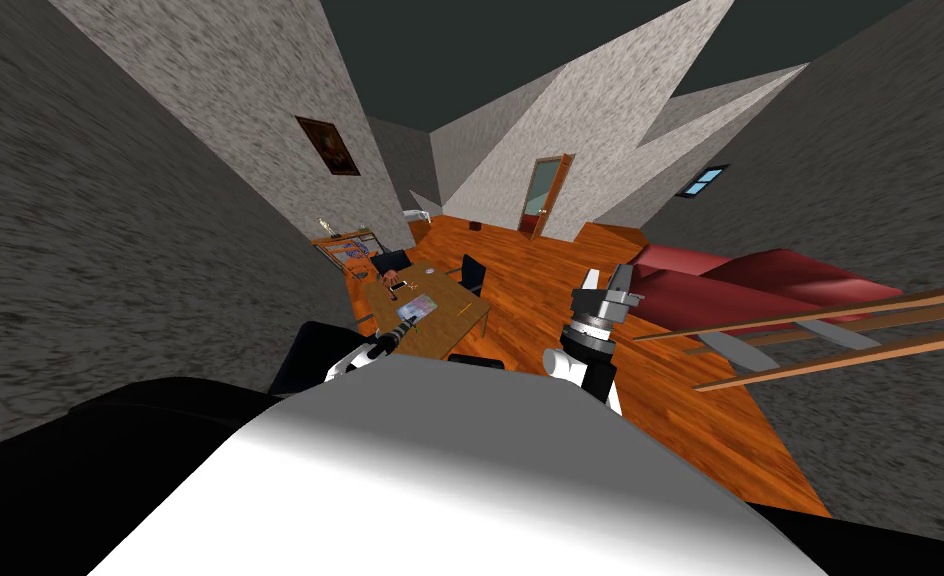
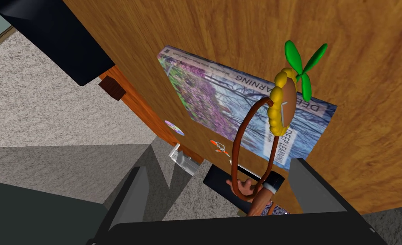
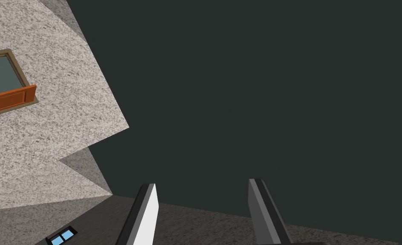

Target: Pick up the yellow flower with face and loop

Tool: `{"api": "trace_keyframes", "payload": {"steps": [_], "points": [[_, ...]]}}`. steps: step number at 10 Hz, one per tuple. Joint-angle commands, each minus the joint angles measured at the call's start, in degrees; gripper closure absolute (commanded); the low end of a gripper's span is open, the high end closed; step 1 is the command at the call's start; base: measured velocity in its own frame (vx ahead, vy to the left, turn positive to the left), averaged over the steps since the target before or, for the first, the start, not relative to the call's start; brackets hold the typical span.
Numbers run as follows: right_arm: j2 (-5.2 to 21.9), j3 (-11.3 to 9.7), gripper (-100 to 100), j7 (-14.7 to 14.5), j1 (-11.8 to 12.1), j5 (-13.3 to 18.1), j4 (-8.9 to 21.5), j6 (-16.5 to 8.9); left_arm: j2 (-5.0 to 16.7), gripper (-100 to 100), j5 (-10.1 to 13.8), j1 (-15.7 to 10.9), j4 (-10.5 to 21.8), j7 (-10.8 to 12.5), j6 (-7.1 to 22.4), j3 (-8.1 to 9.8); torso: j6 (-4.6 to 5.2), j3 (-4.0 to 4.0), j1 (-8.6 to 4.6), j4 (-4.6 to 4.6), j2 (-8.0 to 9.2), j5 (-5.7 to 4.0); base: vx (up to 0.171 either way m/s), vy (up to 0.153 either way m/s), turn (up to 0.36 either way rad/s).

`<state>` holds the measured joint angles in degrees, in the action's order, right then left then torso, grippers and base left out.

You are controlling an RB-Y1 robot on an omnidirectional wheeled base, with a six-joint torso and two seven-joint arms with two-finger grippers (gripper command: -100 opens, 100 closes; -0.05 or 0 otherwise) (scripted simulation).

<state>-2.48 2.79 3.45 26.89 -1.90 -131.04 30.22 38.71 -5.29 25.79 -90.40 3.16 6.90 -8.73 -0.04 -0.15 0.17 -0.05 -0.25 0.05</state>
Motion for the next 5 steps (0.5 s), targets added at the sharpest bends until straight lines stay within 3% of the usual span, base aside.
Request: {"api": "trace_keyframes", "payload": {"steps": [1,2,4,5], "points": [[0.0,0.0,0,0.0,0.0,0.0,0.0,0.0,0.0,0,0.0,0.0,0.0,0.0,0.0,0.00,0.00,0.00,0.00,0.00,0.00,0.00,0.006,0.007,0.001],[0.0,0.0,0,0.0,0.0,0.0,0.0,0.0,-0.9,-100,-0.2,-1.1,1.9,-0.4,-0.7,0.16,0.00,0.06,-0.11,0.02,0.10,-0.03,0.022,0.010,-0.042],[0.0,0.0,0,0.0,0.0,0.0,0.0,0.0,-1.9,-100,-0.5,-2.1,3.8,-0.8,-1.4,0.31,0.01,0.04,-0.12,0.02,0.05,-0.03,0.035,0.013,-0.047],[0.0,0.0,0,0.0,0.0,0.0,0.0,0.0,-1.5,-100,-0.4,-1.8,3.2,-0.6,-1.1,0.23,0.01,0.02,-0.12,0.01,0.03,-0.03,0.018,0.007,-0.008]]}}
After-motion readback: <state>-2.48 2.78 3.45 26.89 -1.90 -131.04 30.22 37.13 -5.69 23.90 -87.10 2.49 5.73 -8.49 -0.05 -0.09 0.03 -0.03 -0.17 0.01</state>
